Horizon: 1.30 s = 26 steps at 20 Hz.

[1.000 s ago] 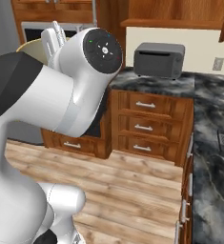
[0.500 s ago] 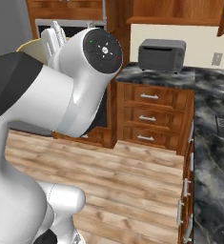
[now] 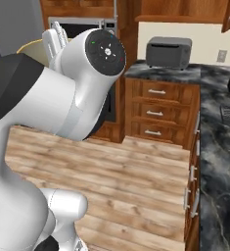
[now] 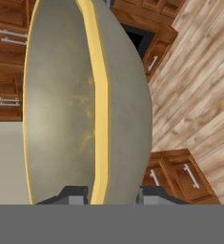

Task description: Move the bowls from the cabinet to the plates on the dining table.

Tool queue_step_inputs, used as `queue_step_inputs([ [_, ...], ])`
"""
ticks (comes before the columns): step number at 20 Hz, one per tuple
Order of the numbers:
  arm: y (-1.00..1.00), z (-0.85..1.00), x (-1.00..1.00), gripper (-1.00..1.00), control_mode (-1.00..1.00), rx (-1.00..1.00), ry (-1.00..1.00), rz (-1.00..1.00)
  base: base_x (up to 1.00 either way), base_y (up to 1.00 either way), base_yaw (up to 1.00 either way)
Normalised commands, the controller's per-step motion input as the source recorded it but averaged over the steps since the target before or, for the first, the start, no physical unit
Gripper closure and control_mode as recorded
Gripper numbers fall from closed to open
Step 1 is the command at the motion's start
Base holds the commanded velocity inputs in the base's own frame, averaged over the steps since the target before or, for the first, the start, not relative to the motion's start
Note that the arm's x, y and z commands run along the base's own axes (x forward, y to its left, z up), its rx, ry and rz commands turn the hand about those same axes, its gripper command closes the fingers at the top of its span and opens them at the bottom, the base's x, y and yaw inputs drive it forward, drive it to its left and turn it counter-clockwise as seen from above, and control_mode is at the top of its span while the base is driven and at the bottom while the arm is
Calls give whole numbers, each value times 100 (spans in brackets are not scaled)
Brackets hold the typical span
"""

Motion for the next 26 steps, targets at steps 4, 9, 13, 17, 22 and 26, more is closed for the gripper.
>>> queue_step_inputs([
  [4, 0, 0, 0, 100, 100, 0, 0, 0, -62, 31, 0],
  [9, 0, 0, 0, 100, 100, 0, 0, 0, -62, 33, 0],
  [13, 0, 0, 0, 100, 100, 0, 0, 0, -62, 34, 0],
  [17, 0, 0, 0, 100, 100, 0, 0, 0, -62, 35, 0],
  [22, 0, 0, 0, 100, 100, 0, 0, 0, -60, 41, 1],
  [26, 0, 0, 0, 100, 100, 0, 0, 0, -10, 33, 17],
])
